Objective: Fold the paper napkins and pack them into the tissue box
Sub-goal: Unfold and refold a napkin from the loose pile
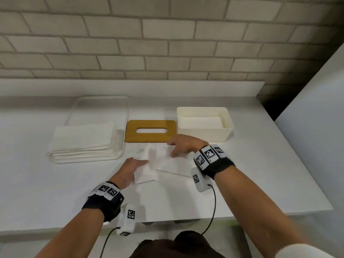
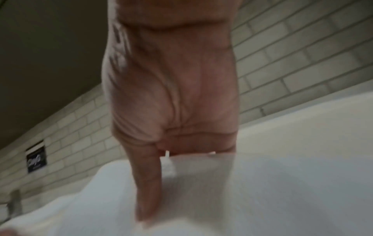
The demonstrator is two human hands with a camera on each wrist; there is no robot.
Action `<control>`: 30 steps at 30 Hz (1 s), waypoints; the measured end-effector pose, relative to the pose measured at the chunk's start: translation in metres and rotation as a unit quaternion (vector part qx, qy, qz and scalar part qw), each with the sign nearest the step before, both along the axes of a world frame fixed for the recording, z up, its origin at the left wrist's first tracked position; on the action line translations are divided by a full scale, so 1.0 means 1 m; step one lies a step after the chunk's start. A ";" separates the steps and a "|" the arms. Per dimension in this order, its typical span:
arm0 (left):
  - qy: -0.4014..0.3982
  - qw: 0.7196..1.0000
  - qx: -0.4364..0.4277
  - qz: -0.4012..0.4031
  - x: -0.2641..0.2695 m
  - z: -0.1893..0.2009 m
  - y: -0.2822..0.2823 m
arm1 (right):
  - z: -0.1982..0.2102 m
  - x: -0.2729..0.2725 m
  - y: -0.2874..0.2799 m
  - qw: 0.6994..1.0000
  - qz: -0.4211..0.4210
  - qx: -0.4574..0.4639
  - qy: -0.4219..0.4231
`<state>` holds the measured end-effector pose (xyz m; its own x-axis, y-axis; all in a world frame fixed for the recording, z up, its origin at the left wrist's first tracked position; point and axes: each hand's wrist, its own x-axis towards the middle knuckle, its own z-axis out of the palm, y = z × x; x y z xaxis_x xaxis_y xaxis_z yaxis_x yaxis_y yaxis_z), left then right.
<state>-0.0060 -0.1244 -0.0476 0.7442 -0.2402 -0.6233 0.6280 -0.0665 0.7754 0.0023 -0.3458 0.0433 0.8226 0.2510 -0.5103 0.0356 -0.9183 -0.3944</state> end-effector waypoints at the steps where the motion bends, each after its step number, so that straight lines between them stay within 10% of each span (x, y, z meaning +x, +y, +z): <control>1: 0.009 0.999 -0.036 -0.005 -0.003 0.005 -0.002 | -0.009 0.005 0.014 1.000 0.005 0.008 -0.009; 8: -0.084 0.996 0.019 0.030 -0.002 0.005 -0.003 | -0.063 0.007 0.030 0.975 -0.147 0.145 -0.081; 12: -0.103 0.994 -0.011 0.041 0.001 0.031 -0.003 | -0.071 -0.012 -0.027 0.877 -0.381 0.249 -0.154; 16: -0.128 0.990 -0.060 0.004 0.004 0.072 -0.014 | -0.082 -0.029 -0.058 0.718 -0.558 0.413 -0.045; 22: -0.132 0.975 -0.177 -0.007 0.010 0.115 -0.029 | -0.092 -0.042 -0.050 0.537 -0.575 0.613 0.075; 30: -0.121 0.985 -0.112 0.046 0.019 0.081 0.003 | -0.053 -0.045 -0.037 0.468 -0.493 0.707 0.197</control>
